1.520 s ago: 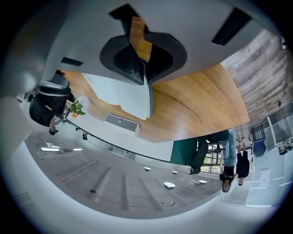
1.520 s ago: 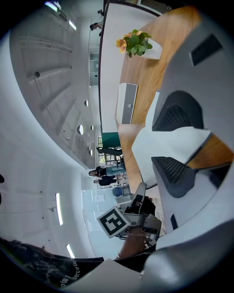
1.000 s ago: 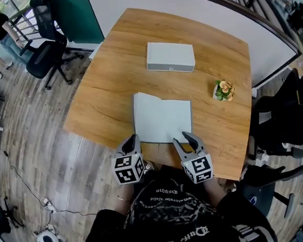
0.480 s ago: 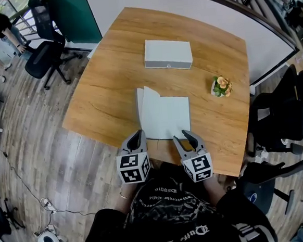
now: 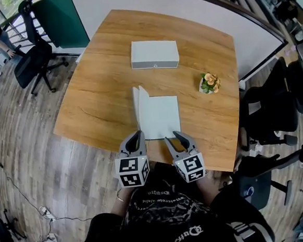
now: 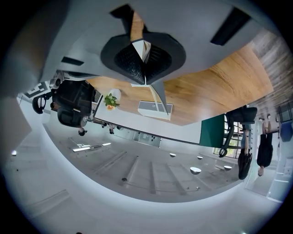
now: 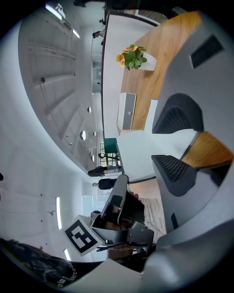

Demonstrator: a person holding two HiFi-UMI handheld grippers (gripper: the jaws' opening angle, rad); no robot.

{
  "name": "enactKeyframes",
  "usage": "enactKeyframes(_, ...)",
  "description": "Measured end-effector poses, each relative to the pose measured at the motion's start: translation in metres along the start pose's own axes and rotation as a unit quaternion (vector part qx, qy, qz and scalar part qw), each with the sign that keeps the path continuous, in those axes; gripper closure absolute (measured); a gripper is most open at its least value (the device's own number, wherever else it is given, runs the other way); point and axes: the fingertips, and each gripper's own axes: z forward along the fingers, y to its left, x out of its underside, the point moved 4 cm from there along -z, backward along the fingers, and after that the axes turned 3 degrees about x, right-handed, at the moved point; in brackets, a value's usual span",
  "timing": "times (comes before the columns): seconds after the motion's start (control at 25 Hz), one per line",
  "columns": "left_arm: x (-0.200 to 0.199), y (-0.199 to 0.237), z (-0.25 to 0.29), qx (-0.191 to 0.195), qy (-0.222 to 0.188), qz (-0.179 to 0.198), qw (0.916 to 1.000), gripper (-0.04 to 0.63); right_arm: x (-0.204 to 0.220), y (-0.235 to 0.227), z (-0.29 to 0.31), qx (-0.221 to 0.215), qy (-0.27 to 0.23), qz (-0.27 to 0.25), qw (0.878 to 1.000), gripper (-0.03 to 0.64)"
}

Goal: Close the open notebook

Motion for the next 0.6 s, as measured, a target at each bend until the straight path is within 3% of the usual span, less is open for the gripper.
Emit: enactKeyframes(0.6, 0.001, -0.054, 0.022, 0.104, 0.015, 0.027, 0.9941, 0.568, 0.005, -0.018, -0.022, 0.049, -0.005, 0.019, 0.999, 0.469)
